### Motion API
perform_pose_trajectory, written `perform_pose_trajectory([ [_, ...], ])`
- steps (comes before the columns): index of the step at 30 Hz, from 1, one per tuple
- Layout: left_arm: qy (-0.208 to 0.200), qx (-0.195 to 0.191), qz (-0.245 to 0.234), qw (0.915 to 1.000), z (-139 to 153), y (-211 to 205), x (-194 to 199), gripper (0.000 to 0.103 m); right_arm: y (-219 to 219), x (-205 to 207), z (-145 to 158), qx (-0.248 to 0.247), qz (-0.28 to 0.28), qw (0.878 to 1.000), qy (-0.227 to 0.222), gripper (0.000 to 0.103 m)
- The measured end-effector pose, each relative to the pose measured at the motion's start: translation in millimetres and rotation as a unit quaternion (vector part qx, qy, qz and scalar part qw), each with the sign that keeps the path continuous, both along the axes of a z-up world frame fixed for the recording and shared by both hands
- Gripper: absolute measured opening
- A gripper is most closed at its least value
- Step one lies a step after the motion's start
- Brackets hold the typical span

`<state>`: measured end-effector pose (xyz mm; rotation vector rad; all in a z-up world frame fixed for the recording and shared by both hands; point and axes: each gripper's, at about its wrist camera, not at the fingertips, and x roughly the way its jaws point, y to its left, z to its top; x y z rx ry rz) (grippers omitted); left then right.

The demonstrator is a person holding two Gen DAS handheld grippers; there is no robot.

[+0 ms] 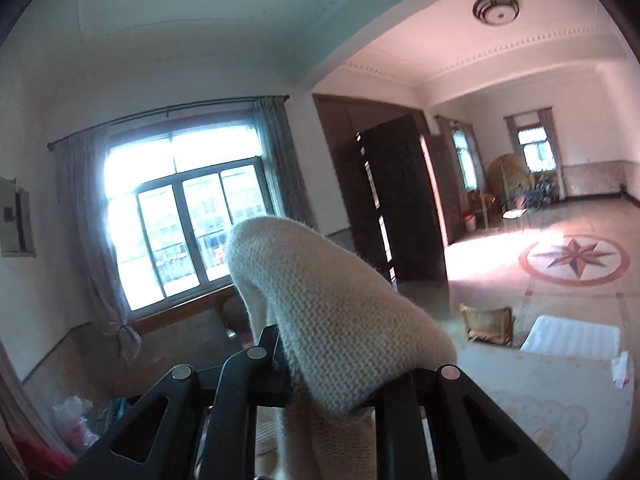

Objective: Fold clothes

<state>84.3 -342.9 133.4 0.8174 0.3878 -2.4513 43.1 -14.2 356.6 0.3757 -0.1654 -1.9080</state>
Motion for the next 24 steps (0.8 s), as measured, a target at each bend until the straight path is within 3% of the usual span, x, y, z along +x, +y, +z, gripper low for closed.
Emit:
perform_pose_trajectory([
  [3, -0.024, 0.012, -0.036, 0.999, -18, 14, -10, 0.08, 3, 5, -26, 0.017, 0.045, 0.998, -0.039, 0.015],
  [5, -0.031, 0.02, -0.052, 0.998, -31, 22, -29, 0.08, 10, -12, -34, 0.022, 0.029, 0.998, -0.051, 0.015],
  [9, -0.044, 0.024, -0.071, 0.9962, -52, 32, -88, 0.08, 36, -111, -60, 0.033, -0.1, 0.989, -0.099, 0.015],
  [11, -0.067, -0.001, -0.073, 0.995, -65, 42, -123, 0.08, 55, -172, -85, 0.059, -0.199, 0.971, -0.117, 0.019],
  [13, -0.096, -0.029, -0.08, 0.9917, -79, 53, -155, 0.08, 82, -236, -130, 0.128, -0.295, 0.937, -0.139, 0.024],
  [15, -0.128, -0.05, -0.102, 0.9853, -101, 70, -173, 0.08, 115, -285, -194, 0.225, -0.383, 0.88, -0.168, 0.033],
  [18, -0.162, -0.056, -0.141, 0.975, -140, 96, -177, 0.08, 153, -315, -306, 0.417, -0.417, 0.78, -0.207, 0.035],
  [19, -0.174, -0.051, -0.156, 0.9709, -155, 105, -179, 0.08, 162, -311, -335, 0.464, -0.421, 0.754, -0.196, 0.035],
  [20, -0.188, -0.046, -0.17, 0.9663, -171, 114, -181, 0.08, 171, -302, -356, 0.485, -0.419, 0.745, -0.184, 0.035],
  [22, -0.219, -0.038, -0.198, 0.9548, -203, 134, -180, 0.08, 180, -270, -384, 0.479, -0.391, 0.766, -0.176, 0.035],
  [24, -0.246, -0.038, -0.226, 0.9418, -230, 154, -179, 0.08, 177, -234, -400, 0.457, -0.342, 0.801, -0.18, 0.035],
])
